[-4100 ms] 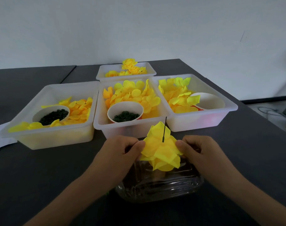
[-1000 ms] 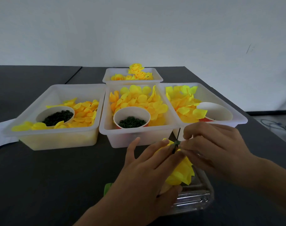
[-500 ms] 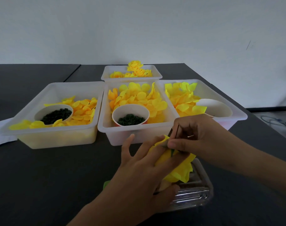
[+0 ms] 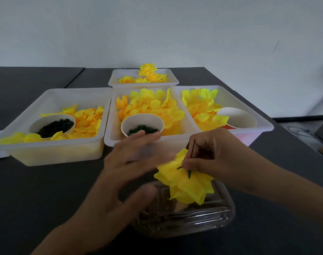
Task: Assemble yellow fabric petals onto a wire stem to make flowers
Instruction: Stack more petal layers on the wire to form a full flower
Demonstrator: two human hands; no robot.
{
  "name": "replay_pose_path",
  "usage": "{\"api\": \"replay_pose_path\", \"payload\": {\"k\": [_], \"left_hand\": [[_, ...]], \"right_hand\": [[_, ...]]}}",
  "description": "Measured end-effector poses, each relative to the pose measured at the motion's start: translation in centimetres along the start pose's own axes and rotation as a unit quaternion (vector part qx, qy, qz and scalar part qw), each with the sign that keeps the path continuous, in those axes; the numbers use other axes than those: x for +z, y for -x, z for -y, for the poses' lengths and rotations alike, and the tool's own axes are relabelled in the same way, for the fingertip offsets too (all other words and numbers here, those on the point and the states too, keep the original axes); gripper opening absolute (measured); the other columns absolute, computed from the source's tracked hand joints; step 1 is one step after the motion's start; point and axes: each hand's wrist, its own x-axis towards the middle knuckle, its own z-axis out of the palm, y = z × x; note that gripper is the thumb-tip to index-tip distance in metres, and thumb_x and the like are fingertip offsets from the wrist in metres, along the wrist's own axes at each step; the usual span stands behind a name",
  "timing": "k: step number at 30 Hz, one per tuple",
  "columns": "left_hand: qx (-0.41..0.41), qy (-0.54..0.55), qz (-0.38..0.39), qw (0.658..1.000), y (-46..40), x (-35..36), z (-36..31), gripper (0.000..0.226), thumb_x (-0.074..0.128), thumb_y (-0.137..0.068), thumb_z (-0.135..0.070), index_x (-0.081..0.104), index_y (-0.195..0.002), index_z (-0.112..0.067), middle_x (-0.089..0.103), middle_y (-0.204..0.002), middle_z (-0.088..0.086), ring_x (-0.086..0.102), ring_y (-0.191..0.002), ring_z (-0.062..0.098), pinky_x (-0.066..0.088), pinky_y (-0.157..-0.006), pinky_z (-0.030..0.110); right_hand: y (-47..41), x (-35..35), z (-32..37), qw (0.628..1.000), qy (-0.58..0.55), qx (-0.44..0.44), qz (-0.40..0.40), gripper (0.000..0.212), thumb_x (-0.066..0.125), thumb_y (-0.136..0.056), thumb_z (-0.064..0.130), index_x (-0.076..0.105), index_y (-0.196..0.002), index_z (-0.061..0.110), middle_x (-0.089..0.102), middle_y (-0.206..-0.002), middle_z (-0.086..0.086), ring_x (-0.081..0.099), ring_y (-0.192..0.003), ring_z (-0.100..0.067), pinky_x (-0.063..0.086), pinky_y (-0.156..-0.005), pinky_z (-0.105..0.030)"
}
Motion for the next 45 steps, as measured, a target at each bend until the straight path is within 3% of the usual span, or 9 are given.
{"api": "replay_pose_path", "payload": {"k": [5,8,12,18,25,33,38,43,45], "left_hand": [[-0.115,0.118,-0.124,0.978,-0.7,0.5,2.7,0.034,0.039,-0.095,-0.023,0.066,-0.115,-0.017,0.064,-0.121,-0.003,0.054,-0.123,0.018,0.041,-0.097,0.017],[-0.157,0.152,-0.125,0.968,-1.3,2.0,3.8,0.032,0.039,-0.095,-0.013,0.069,-0.103,-0.015,0.069,-0.106,-0.005,0.061,-0.109,0.015,0.044,-0.09,0.019],[-0.206,0.194,-0.017,0.959,-1.7,2.5,3.6,0.039,0.038,-0.099,-0.029,0.072,-0.087,-0.014,0.068,-0.083,0.011,0.064,-0.083,0.027,0.052,-0.078,0.045],[-0.234,0.141,-0.003,0.962,-1.6,2.7,1.3,0.042,0.039,-0.102,-0.039,0.054,-0.07,-0.015,0.053,-0.062,0.0,0.049,-0.058,0.011,0.038,-0.055,0.02],[-0.26,0.161,-0.007,0.952,-0.3,2.6,0.0,0.046,0.038,-0.103,-0.034,0.058,-0.065,-0.016,0.056,-0.058,-0.004,0.05,-0.056,0.006,0.04,-0.057,0.022],[-0.236,0.179,-0.017,0.955,-0.7,1.6,-1.7,0.033,0.049,-0.1,-0.015,0.059,-0.068,-0.019,0.054,-0.058,-0.008,0.047,-0.056,0.004,0.038,-0.056,0.02],[-0.144,0.207,-0.109,0.962,-2.7,-0.6,-5.9,0.029,0.052,-0.093,-0.031,0.055,-0.067,-0.018,0.051,-0.058,-0.009,0.05,-0.057,-0.001,0.038,-0.058,0.007],[-0.082,0.106,-0.205,0.969,-3.3,-1.6,-9.8,0.031,0.049,-0.086,-0.041,0.053,-0.065,-0.02,0.051,-0.059,0.005,0.049,-0.052,0.016,0.038,-0.05,0.025],[-0.068,0.07,-0.223,0.97,-3.2,-1.3,-10.8,0.031,0.051,-0.085,-0.041,0.055,-0.063,-0.02,0.054,-0.056,0.0,0.052,-0.051,0.016,0.041,-0.052,0.015]], "right_hand": [[0.8,0.8,-0.6,1.0,-0.01,0.011,-0.014,0.014,0.076,-0.078,0.026,0.071,-0.072,0.014,0.067,-0.069,-0.003,0.059,-0.067,-0.025,0.053,-0.064,-0.045],[1.1,1.3,-1.0,0.999,-0.017,0.008,-0.037,0.014,0.076,-0.078,0.024,0.071,-0.072,0.012,0.067,-0.069,0.002,0.058,-0.064,-0.016,0.052,-0.061,-0.032],[1.4,1.8,-0.9,0.998,-0.021,0.015,-0.055,0.017,0.076,-0.079,0.023,0.068,-0.071,0.011,0.062,-0.066,0.001,0.05,-0.059,-0.004,0.044,-0.055,-0.021],[1.2,1.5,-0.7,0.999,0.004,0.031,-0.041,0.015,0.075,-0.08,0.023,0.067,-0.072,0.014,0.064,-0.067,0.005,0.055,-0.062,-0.011,0.049,-0.062,-0.032],[1.2,0.9,-0.6,0.999,0.048,0.013,-0.021,0.01,0.071,-0.083,0.027,0.066,-0.076,0.022,0.065,-0.076,0.004,0.06,-0.073,-0.013,0.052,-0.069,-0.039],[0.7,-0.8,2.3,0.995,0.068,-0.03,-0.069,0.016,0.073,-0.081,0.017,0.064,-0.07,0.013,0.064,-0.069,0.001,0.054,-0.066,-0.015,0.048,-0.068,-0.041],[1.4,-3.6,6.7,0.981,0.069,-0.106,-0.148,0.016,0.073,-0.082,0.02,0.064,-0.07,0.019,0.062,-0.067,0.007,0.052,-0.064,-0.01,0.044,-0.063,-0.024],[3.7,-3.4,9.3,0.944,0.097,-0.17,-0.264,0.016,0.067,-0.082,0.036,0.059,-0.071,0.027,0.057,-0.068,0.006,0.053,-0.067,-0.013,0.041,-0.061,-0.021],[4.7,-2.5,9.4,0.931,0.114,-0.172,-0.301,0.016,0.06,-0.084,0.041,0.057,-0.073,0.03,0.056,-0.07,0.009,0.054,-0.07,-0.014,0.039,-0.061,-0.02]]}}
